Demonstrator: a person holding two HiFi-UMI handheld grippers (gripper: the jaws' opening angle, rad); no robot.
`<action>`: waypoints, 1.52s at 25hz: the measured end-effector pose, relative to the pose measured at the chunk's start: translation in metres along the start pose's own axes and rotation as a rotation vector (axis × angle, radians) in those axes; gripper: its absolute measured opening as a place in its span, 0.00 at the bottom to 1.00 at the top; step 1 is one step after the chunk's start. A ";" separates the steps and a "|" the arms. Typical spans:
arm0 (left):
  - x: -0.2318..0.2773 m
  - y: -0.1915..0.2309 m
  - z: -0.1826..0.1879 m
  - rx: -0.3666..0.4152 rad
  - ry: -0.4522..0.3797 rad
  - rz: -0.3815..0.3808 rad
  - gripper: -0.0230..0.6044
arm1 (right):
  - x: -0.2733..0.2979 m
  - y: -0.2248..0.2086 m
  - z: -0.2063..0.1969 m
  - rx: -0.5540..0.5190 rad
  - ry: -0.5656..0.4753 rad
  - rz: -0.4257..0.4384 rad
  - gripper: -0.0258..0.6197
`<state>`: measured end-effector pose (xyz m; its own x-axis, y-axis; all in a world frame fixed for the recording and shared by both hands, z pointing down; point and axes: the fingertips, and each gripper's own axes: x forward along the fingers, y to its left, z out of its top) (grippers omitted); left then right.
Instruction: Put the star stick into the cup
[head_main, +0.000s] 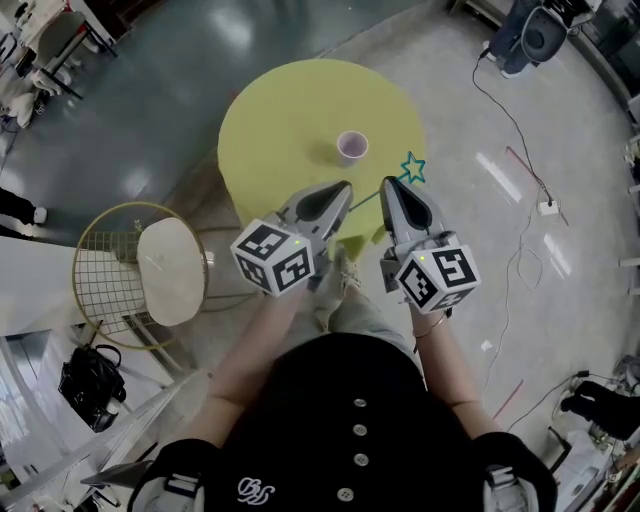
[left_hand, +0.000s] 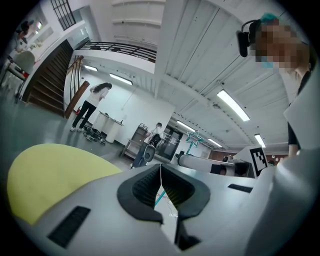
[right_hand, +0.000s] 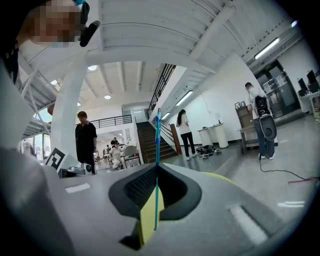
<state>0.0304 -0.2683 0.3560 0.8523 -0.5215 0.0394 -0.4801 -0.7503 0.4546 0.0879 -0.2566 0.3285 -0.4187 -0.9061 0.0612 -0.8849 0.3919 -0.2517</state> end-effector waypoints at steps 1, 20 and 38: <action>0.005 0.004 0.000 -0.004 0.005 0.009 0.06 | 0.005 -0.005 0.000 0.003 0.008 0.006 0.05; 0.069 0.067 0.002 -0.067 0.011 0.136 0.06 | 0.089 -0.080 0.001 0.043 0.078 0.099 0.05; 0.071 0.105 -0.018 -0.070 0.040 0.212 0.06 | 0.132 -0.097 -0.024 0.083 0.124 0.137 0.05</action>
<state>0.0447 -0.3765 0.4225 0.7423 -0.6467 0.1754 -0.6348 -0.5948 0.4931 0.1133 -0.4099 0.3845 -0.5605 -0.8165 0.1386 -0.8003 0.4911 -0.3440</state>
